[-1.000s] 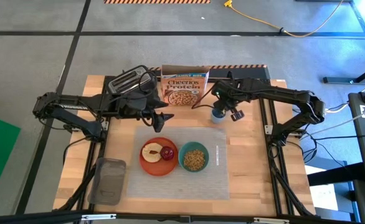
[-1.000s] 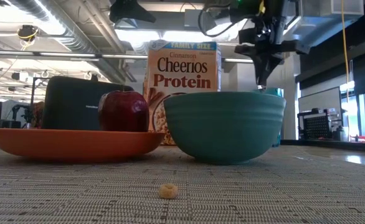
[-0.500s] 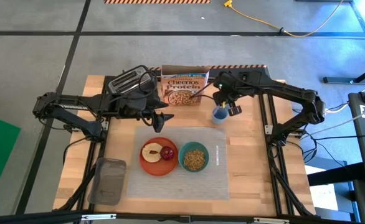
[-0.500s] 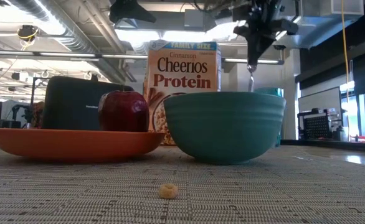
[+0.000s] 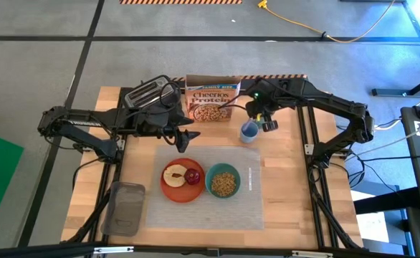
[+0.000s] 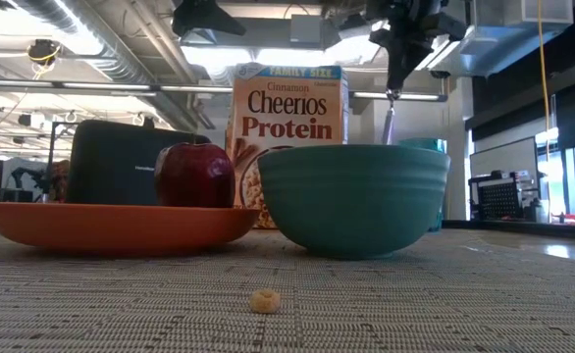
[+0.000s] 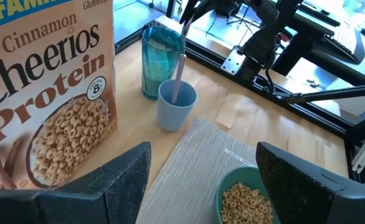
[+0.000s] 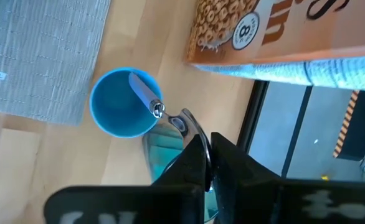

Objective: Arrange a breakfast setting
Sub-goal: Put the purple spoon on the table mat to the left of the orange plate

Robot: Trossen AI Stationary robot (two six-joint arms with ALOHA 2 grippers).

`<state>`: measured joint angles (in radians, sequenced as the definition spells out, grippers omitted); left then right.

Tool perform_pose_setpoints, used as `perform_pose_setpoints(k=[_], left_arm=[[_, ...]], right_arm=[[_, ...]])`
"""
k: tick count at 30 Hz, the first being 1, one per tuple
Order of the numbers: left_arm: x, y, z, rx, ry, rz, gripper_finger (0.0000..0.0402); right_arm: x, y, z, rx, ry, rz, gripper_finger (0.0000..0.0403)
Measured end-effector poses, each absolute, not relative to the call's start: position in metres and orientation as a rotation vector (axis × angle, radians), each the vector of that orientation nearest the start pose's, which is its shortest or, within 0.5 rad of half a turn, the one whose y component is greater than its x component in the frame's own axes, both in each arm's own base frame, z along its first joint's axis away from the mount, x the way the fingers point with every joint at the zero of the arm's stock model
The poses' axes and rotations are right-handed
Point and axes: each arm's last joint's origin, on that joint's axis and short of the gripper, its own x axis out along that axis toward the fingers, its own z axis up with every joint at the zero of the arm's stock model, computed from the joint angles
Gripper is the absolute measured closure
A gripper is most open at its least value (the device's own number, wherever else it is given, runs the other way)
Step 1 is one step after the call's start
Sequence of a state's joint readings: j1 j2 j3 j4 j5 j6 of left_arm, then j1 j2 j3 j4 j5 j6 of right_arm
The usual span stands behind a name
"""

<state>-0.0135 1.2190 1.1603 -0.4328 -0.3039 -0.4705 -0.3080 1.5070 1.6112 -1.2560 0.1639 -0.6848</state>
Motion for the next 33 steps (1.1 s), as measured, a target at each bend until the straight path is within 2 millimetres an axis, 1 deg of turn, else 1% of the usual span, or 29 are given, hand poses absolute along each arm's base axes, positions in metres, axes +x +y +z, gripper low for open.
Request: perform_pose_setpoints(k=[6, 8, 10, 13, 16, 18, 20, 24, 27, 30, 33], left_arm=[[0.263, 0.005, 0.354, -0.403, 0.375, 0.388, 0.0118], [0.268, 0.005, 0.354, -0.402, 0.355, 0.382, 0.0118], [0.272, 0.005, 0.352, -0.379, 0.357, 0.377, 0.0118], [0.282, 0.005, 0.350, -0.363, 0.332, 0.365, 0.0118], [0.293, 0.005, 0.344, -0.363, 0.322, 0.364, 0.0118], [0.298, 0.005, 0.340, -0.345, 0.328, 0.354, 0.0118], [0.306, 0.004, 0.340, -0.340, 0.289, 0.322, 0.0118], [0.318, 0.006, 0.335, -0.348, 0.263, 0.264, 0.0118], [0.323, 0.008, 0.331, -0.355, 0.262, 0.256, 0.0118], [0.324, 0.010, 0.330, -0.355, 0.260, 0.275, 0.0118], [0.324, 0.011, 0.330, -0.350, 0.256, 0.299, 0.0124]], right_arm=[[0.263, -0.089, 0.364, -0.464, 1.262, -0.029, 0.0398], [0.262, -0.088, 0.368, -0.460, 1.253, -0.036, 0.0398], [0.261, -0.088, 0.377, -0.465, 1.222, -0.051, 0.0398], [0.259, -0.087, 0.397, -0.432, 1.146, -0.099, 0.0398], [0.258, -0.083, 0.417, -0.317, 1.027, -0.071, 0.0398], [0.257, -0.080, 0.425, -0.233, 0.958, -0.019, 0.0398], [0.260, -0.074, 0.430, -0.183, 0.908, 0.009, 0.0399], [0.267, -0.062, 0.434, -0.172, 0.847, 0.029, 0.0400], [0.277, -0.053, 0.433, -0.152, 0.818, 0.044, 0.0400], [0.289, -0.047, 0.430, -0.049, 0.785, 0.016, 0.0400], [0.300, -0.047, 0.427, 0.088, 0.760, -0.024, 0.0400]])
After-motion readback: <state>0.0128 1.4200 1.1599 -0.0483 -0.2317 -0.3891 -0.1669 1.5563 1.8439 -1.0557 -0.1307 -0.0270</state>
